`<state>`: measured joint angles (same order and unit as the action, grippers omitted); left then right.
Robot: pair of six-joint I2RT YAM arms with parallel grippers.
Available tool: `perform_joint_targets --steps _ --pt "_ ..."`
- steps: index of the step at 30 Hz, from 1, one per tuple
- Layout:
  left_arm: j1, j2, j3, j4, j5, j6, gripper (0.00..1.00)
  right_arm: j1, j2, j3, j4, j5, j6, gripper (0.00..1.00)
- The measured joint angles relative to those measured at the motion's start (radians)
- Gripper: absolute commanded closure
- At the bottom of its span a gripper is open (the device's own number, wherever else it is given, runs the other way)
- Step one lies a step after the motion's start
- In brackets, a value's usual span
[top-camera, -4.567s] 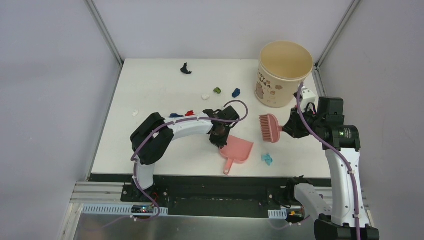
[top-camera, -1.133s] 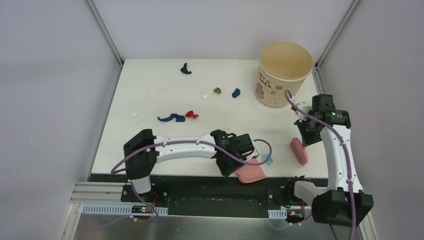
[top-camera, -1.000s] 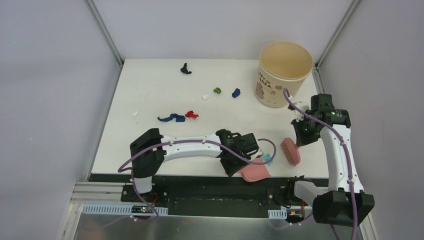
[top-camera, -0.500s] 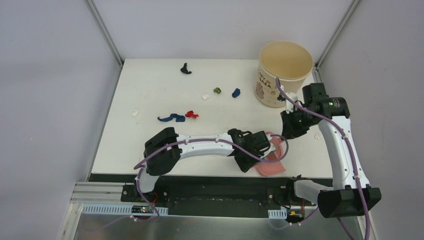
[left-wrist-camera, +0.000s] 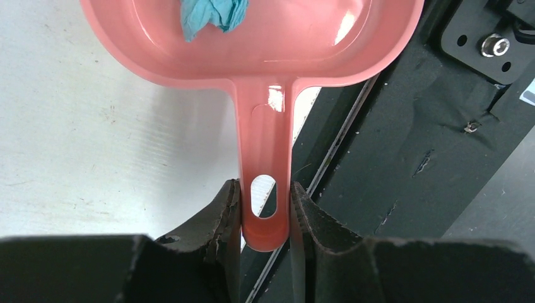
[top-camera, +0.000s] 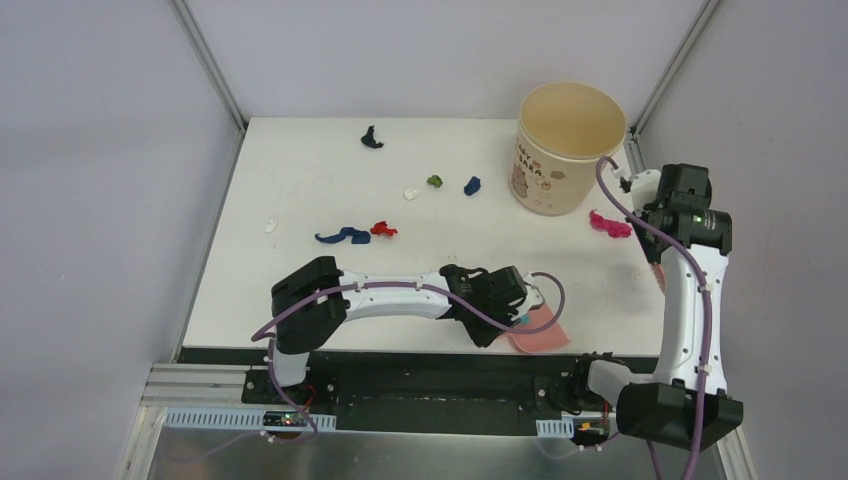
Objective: Sweep away the paper scraps from the table
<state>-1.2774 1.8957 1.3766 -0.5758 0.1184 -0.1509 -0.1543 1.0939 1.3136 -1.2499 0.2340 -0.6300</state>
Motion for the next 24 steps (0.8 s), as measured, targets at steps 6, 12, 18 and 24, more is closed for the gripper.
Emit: perform_joint_targets --steps 6,12,18,24 --pt "0.000 0.000 0.024 -0.018 0.017 -0.002 1.00 -0.165 0.104 -0.005 0.151 0.045 -0.066 1.00" --pt "0.000 0.003 0.037 -0.039 0.014 -0.016 1.00 -0.207 0.214 -0.049 0.257 0.019 -0.095 1.00" --pt "0.000 0.042 0.079 -0.055 0.016 -0.018 1.00 -0.158 0.235 -0.113 0.273 -0.044 -0.103 1.00" --pt "0.000 0.080 0.106 -0.061 0.017 -0.018 1.00 0.018 0.161 -0.225 0.233 -0.068 -0.109 1.00"
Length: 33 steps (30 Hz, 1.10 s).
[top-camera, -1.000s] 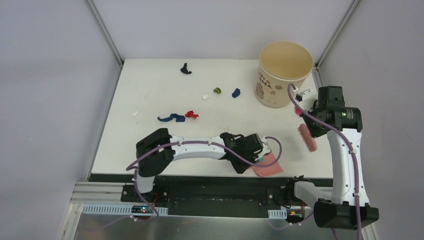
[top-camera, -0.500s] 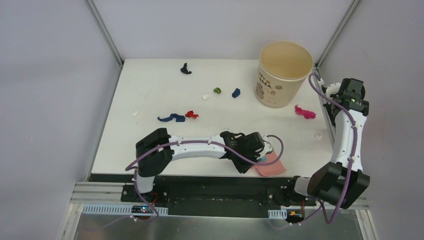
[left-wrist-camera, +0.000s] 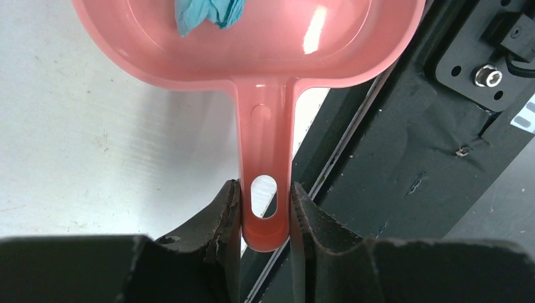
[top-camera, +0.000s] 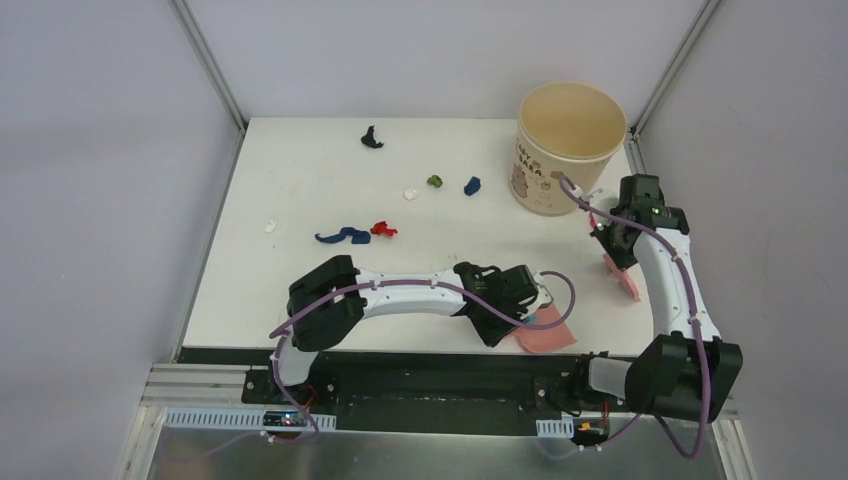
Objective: Sweep away the paper scraps from the table
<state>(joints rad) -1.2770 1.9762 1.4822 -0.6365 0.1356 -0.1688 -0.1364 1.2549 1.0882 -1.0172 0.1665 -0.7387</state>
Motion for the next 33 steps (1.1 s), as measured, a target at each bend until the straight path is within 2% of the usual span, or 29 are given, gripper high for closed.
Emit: perform_joint_targets --steps 4,8,11,14,18,24,29,33 --pt "0.000 0.032 0.030 0.005 -0.001 0.000 1.00 0.120 -0.071 -0.006 -0.093 -0.066 0.035 1.00" --pt "0.000 0.055 0.057 0.018 -0.003 0.000 1.00 0.241 -0.174 0.011 -0.254 -0.252 0.056 1.00" --pt "0.000 0.068 0.069 0.030 -0.005 0.002 1.00 0.267 -0.226 0.062 -0.385 -0.379 0.069 1.00" --pt "0.000 0.068 0.069 0.035 -0.008 0.002 1.00 0.267 -0.248 0.131 -0.454 -0.417 0.084 1.00" --pt "0.000 0.059 0.036 0.085 -0.016 0.002 1.00 0.267 -0.264 0.179 -0.462 -0.365 0.093 1.00" --pt "0.000 -0.006 -0.069 0.159 -0.034 0.001 1.00 0.248 -0.251 0.199 -0.399 -0.152 0.074 1.00" --pt "0.000 -0.036 -0.108 0.167 -0.035 -0.005 1.00 0.192 -0.227 0.180 -0.172 0.039 -0.015 1.00" --pt "0.000 -0.040 -0.116 0.173 -0.034 -0.015 1.00 0.177 -0.215 0.123 0.043 0.134 -0.108 1.00"
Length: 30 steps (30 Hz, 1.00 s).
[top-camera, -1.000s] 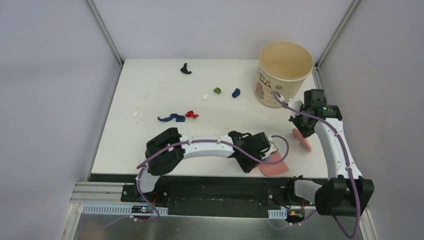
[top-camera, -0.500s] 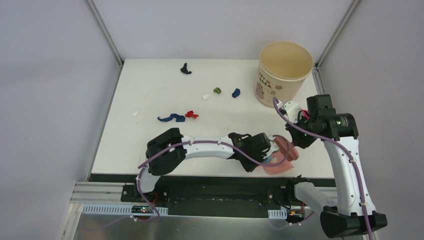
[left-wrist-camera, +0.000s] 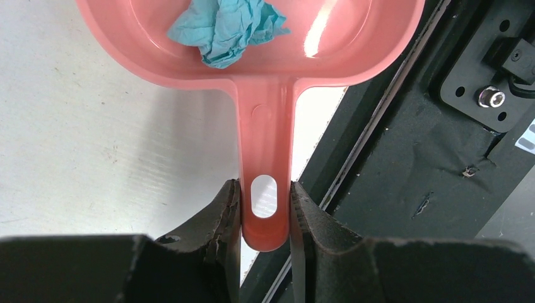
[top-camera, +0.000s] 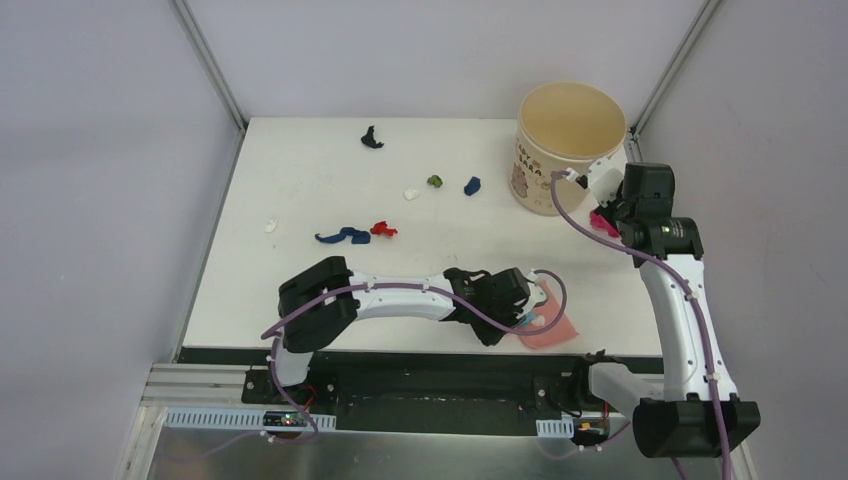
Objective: Sweep away the paper scraps from the table
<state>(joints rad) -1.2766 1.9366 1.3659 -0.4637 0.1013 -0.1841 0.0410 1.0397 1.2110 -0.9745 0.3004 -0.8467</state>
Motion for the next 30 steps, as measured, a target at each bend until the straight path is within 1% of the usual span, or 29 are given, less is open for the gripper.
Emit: perform_joint_targets --steps 5,11,14,18,21,23,25,27,30 --pt "0.000 -0.012 -0.011 0.003 0.000 -0.016 1.00 -0.015 0.076 -0.064 0.232 0.027 -0.118 1.00" --pt "0.000 -0.026 -0.031 0.002 0.000 -0.031 1.00 -0.042 0.172 -0.195 0.497 0.012 -0.221 1.00" --pt "0.000 -0.036 -0.043 0.002 0.000 -0.039 1.00 -0.054 0.190 -0.270 0.589 0.001 -0.243 1.00" --pt "0.000 -0.055 -0.061 0.000 0.000 -0.047 1.00 -0.064 0.193 -0.341 0.605 -0.021 -0.279 1.00" --pt "0.000 -0.056 -0.066 0.001 0.000 -0.048 1.00 -0.060 0.187 -0.352 0.520 -0.062 -0.277 1.00" --pt "0.000 -0.056 -0.067 0.001 0.000 -0.048 1.00 -0.048 0.153 -0.351 0.411 -0.113 -0.249 1.00" --pt "0.000 -0.056 -0.067 0.001 0.000 -0.048 1.00 -0.019 0.087 -0.330 0.271 -0.185 -0.211 1.00" --pt "0.000 -0.056 -0.067 0.000 -0.001 -0.048 1.00 0.022 0.017 -0.257 0.091 -0.288 -0.166 1.00" --pt "0.000 -0.052 -0.065 -0.001 -0.014 -0.048 1.00 0.078 -0.064 -0.068 -0.174 -0.481 -0.108 1.00"
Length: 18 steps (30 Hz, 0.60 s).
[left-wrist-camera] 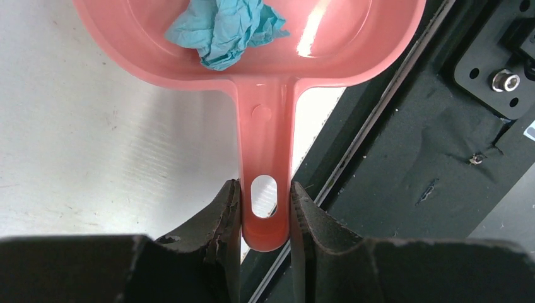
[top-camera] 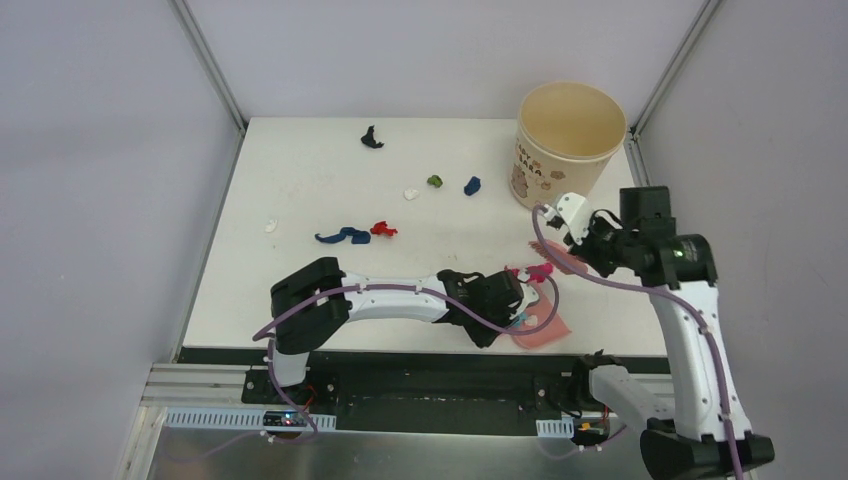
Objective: Sweep away the paper scraps from the table
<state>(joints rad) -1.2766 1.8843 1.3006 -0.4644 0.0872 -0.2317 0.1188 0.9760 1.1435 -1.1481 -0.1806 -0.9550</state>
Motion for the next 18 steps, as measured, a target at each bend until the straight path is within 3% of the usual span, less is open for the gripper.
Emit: perform_joint_targets --steps 3,6,13,18 --pt "0.000 0.019 0.019 -0.006 -0.009 0.000 1.00 0.007 -0.035 0.182 -0.173 -0.130 0.043 1.00" --pt "0.000 0.030 0.034 -0.006 -0.010 0.000 1.00 0.008 -0.060 0.259 -0.269 -0.165 0.087 1.00" --pt "0.000 0.016 0.024 -0.017 0.006 -0.025 1.00 0.007 -0.025 0.170 -0.260 -0.072 0.179 1.00" --pt "0.000 -0.129 -0.083 -0.098 0.023 -0.078 1.00 0.007 0.059 0.128 -0.156 -0.005 0.236 1.00"
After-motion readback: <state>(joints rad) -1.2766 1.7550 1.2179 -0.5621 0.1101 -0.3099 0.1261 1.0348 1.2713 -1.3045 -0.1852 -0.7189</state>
